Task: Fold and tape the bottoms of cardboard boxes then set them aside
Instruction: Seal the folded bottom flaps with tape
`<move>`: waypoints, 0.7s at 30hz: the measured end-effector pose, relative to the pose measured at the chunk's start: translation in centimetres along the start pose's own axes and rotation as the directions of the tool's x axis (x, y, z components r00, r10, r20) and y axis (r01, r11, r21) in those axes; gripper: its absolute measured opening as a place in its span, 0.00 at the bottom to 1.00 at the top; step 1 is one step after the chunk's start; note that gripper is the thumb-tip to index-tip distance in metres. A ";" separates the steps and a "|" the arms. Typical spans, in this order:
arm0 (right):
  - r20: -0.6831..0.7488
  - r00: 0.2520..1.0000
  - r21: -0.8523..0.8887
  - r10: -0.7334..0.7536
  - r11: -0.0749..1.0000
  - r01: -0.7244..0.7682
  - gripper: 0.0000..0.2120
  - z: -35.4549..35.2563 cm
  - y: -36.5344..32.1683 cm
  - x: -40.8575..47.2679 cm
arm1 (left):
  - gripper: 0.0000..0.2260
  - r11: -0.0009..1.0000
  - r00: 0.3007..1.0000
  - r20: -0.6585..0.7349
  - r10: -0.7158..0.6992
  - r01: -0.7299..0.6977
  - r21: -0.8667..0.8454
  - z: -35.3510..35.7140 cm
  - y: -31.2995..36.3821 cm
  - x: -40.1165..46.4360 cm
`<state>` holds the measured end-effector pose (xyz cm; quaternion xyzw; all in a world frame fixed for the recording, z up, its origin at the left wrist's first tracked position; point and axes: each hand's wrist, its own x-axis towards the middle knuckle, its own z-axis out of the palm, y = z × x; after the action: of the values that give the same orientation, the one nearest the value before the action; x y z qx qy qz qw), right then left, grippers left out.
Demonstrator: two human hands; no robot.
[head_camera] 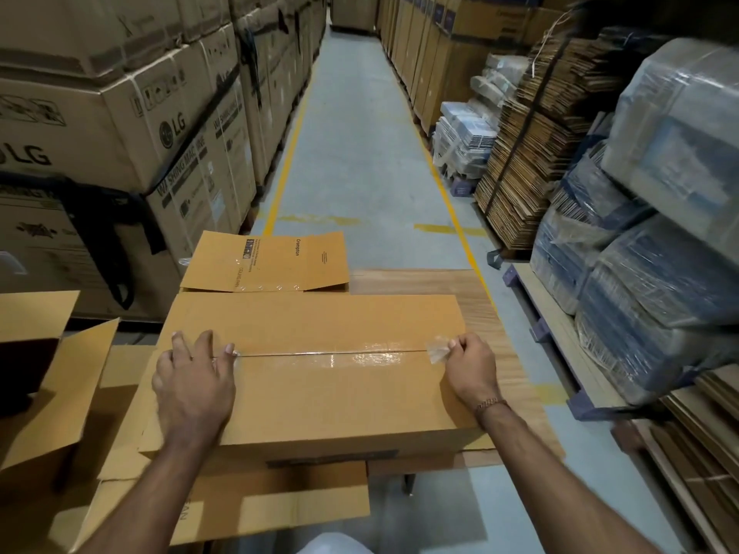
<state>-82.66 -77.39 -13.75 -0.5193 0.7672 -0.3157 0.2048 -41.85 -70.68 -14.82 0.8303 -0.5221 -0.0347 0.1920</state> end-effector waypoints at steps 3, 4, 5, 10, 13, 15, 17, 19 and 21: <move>-0.084 0.996 -0.007 0.043 0.999 -0.043 0.08 -1.3 0.8 1.0 | 0.27 1.000 1.000 -0.001 -0.010 0.010 -0.014 -0.1 0.2 0.0; -0.111 0.992 0.007 0.066 0.998 -0.066 0.09 -1.8 1.3 1.6 | 0.27 1.000 1.000 -0.002 -0.012 0.011 -0.013 -0.1 0.2 0.1; -0.125 0.988 0.027 0.093 0.996 -0.091 0.09 -2.3 1.9 2.2 | 0.28 1.000 1.000 -0.003 -0.011 0.011 -0.010 0.0 0.3 0.1; -0.167 0.967 0.091 0.191 0.980 -0.178 0.10 -4.2 4.3 3.7 | 0.27 1.000 1.000 -0.007 -0.004 0.004 -0.008 0.2 0.3 0.1; -0.189 0.954 0.105 0.232 0.971 -0.215 0.10 -5.2 5.2 4.4 | 0.27 1.000 1.000 -0.002 -0.009 0.009 0.003 0.2 0.2 0.1; -0.194 0.950 0.111 0.244 0.968 -0.226 0.11 -5.5 5.5 4.7 | 0.27 1.000 1.000 -0.003 -0.007 0.007 0.000 0.2 0.3 0.1; -0.216 0.942 0.114 0.257 0.965 -0.237 0.11 -5.8 5.6 5.0 | 0.27 1.000 1.000 -0.009 -0.003 0.003 -0.002 0.2 0.3 0.1; -0.249 0.926 0.142 0.285 0.956 -0.256 0.12 -6.4 5.8 5.5 | 0.27 1.000 1.000 -0.007 -0.007 0.007 -0.001 0.2 0.3 0.1; -0.242 0.922 0.156 0.302 0.950 -0.270 0.13 -6.9 6.4 6.0 | 0.28 1.000 1.000 -0.004 -0.011 0.011 0.010 0.3 0.2 0.2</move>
<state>-93.61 -79.45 -13.15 -0.3419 0.8350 -0.3937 0.1760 -42.05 -70.98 -14.95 0.8342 -0.5171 -0.0315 0.1889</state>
